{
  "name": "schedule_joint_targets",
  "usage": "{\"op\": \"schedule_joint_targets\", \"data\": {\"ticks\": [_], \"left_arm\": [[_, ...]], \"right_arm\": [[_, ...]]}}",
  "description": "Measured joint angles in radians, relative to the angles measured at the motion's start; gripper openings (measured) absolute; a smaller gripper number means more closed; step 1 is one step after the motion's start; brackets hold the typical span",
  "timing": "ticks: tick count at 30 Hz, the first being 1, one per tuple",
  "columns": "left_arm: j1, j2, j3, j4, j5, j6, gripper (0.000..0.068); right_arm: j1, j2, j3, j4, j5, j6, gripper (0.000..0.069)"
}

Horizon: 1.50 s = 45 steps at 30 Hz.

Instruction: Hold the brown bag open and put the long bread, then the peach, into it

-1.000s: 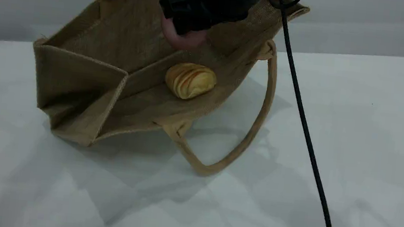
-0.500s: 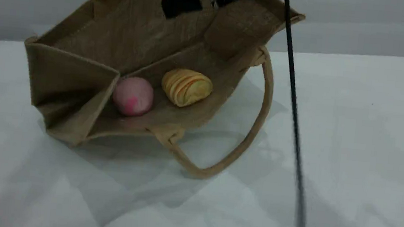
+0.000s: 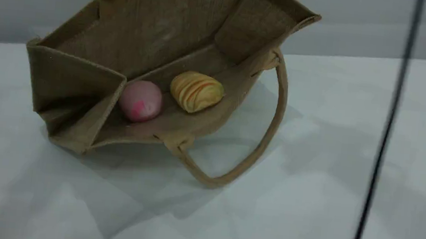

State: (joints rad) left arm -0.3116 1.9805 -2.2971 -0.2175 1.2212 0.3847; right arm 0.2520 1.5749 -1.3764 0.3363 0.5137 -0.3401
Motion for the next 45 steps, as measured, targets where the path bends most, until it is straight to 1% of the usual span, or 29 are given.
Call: {"op": "schedule_joint_targets", "data": {"ticks": [2, 4, 7, 9, 10, 11, 13, 15, 18, 22, 24, 27, 31, 40, 45], "left_arm": [[0.000, 0.000, 0.000, -0.002, 0.000, 0.000, 0.0112], [0.000, 0.000, 0.000, -0.008, -0.004, 0.001, 0.0164], [0.000, -0.001, -0.001, -0.010, -0.009, 0.002, 0.0307], [0.000, -0.001, -0.001, -0.008, -0.007, 0.002, 0.0417], [0.000, -0.001, -0.001, -0.008, -0.006, 0.002, 0.0483], [0.000, -0.001, -0.001, -0.007, -0.006, 0.002, 0.0526], [0.000, -0.001, -0.001, -0.002, -0.005, 0.002, 0.0601], [0.000, -0.002, -0.001, 0.001, -0.002, 0.003, 0.0631], [0.000, -0.014, -0.001, 0.003, 0.000, 0.003, 0.0635], [0.000, -0.049, -0.001, 0.005, 0.000, 0.002, 0.0601], [0.000, -0.065, -0.001, 0.005, 0.000, -0.007, 0.0582], [0.000, -0.092, -0.001, 0.007, 0.000, -0.055, 0.0574], [0.000, -0.134, 0.001, 0.010, 0.002, -0.115, 0.0573], [0.000, -0.284, 0.001, 0.112, 0.002, -0.220, 0.0573], [0.000, -0.390, 0.011, 0.113, 0.002, -0.230, 0.0573]], "right_arm": [[-0.046, -0.017, 0.000, 0.000, 0.019, 0.000, 0.0587], [-0.083, -0.025, 0.000, 0.000, 0.031, 0.000, 0.0587], [-0.115, -0.027, 0.000, 0.000, 0.048, 0.000, 0.0587], [-0.115, -0.031, 0.000, 0.000, 0.046, -0.001, 0.0587], [-0.114, -0.032, 0.000, 0.001, 0.046, -0.001, 0.0587], [-0.114, -0.033, -0.002, 0.002, 0.046, -0.001, 0.0587], [-0.114, -0.033, -0.012, 0.001, 0.054, -0.001, 0.0587], [-0.114, -0.041, -0.023, 0.000, 0.072, -0.001, 0.0587], [-0.114, -0.070, -0.041, -0.007, 0.088, -0.001, 0.0587], [-0.114, -0.133, -0.063, -0.052, 0.139, -0.001, 0.0587], [-0.114, -0.169, -0.070, -0.059, 0.186, -0.001, 0.0587], [-0.114, -0.235, -0.070, -0.057, 0.251, 0.014, 0.0587], [-0.114, -0.342, -0.070, -0.056, 0.299, 0.024, 0.0587], [-0.113, -0.593, -0.070, -0.056, 0.455, 0.053, 0.0587], [-0.113, -0.737, -0.070, -0.052, 0.516, 0.061, 0.0587]]}}
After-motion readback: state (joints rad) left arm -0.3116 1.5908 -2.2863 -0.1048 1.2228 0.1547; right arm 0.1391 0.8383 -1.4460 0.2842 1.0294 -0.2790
